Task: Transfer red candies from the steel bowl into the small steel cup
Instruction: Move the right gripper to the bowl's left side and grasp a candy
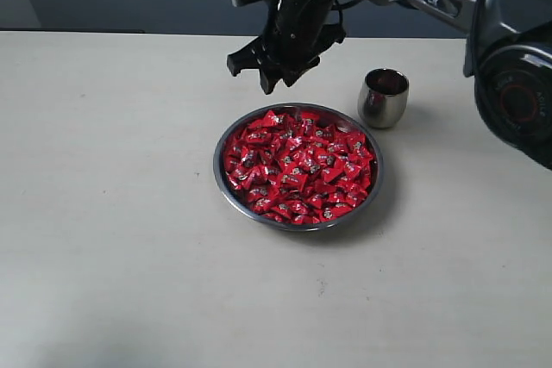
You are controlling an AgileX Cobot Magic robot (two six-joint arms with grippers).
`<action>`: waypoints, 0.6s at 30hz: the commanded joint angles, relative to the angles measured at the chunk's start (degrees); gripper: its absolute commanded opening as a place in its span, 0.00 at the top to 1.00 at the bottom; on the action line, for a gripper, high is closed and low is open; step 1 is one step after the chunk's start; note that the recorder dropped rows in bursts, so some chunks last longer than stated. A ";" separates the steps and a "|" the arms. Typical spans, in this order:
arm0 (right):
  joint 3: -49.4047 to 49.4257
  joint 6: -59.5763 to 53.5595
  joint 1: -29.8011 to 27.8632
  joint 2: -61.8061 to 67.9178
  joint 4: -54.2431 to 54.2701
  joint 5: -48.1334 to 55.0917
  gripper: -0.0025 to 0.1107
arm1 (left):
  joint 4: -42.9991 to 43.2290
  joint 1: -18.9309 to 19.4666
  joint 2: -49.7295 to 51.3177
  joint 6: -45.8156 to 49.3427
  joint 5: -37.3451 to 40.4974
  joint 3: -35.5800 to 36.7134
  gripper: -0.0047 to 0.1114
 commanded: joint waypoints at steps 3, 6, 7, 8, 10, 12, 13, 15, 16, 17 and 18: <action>-1.42 0.25 1.42 2.76 -1.30 2.03 0.64 | 0.11 -0.02 -0.27 -0.15 -0.46 -0.48 0.96; -1.42 0.25 1.42 3.70 -1.18 1.83 0.64 | 0.11 -0.02 -0.27 -0.15 -0.46 -0.48 0.96; -1.42 0.25 1.42 3.87 -1.18 1.83 0.64 | 0.11 -0.02 -0.27 -0.15 -0.46 -0.48 0.96; -1.42 0.25 1.42 4.15 -1.18 1.70 0.64 | 0.11 -0.02 -0.27 -0.15 -0.46 -0.48 0.96; -1.42 0.25 1.42 4.41 -1.30 1.42 0.64 | 0.11 -0.02 -0.27 -0.15 -0.46 -0.48 0.96; -1.42 -0.18 1.42 4.75 -1.42 0.80 0.64 | 0.11 -0.02 -0.27 -0.15 -0.46 -0.48 0.96; -1.42 -0.27 1.42 5.01 -1.75 0.68 0.64 | 0.11 -0.02 -0.27 -0.15 -0.46 -0.48 0.96; -1.42 -0.27 1.42 5.04 -2.83 0.55 0.64 | 0.11 -0.02 -0.27 -0.15 -0.46 -0.48 0.96; -1.42 -0.27 1.42 5.15 -3.53 0.43 0.64 | 0.11 -0.02 -0.27 -0.15 -0.46 -0.48 0.96; -1.42 -0.27 1.42 5.15 -3.79 0.42 0.64 | 0.11 -0.02 -0.27 -0.15 -0.46 -0.48 0.96; -1.42 -0.27 1.42 5.31 -4.11 0.29 0.64 | 0.11 -0.02 -0.27 -0.15 -0.46 -0.48 0.96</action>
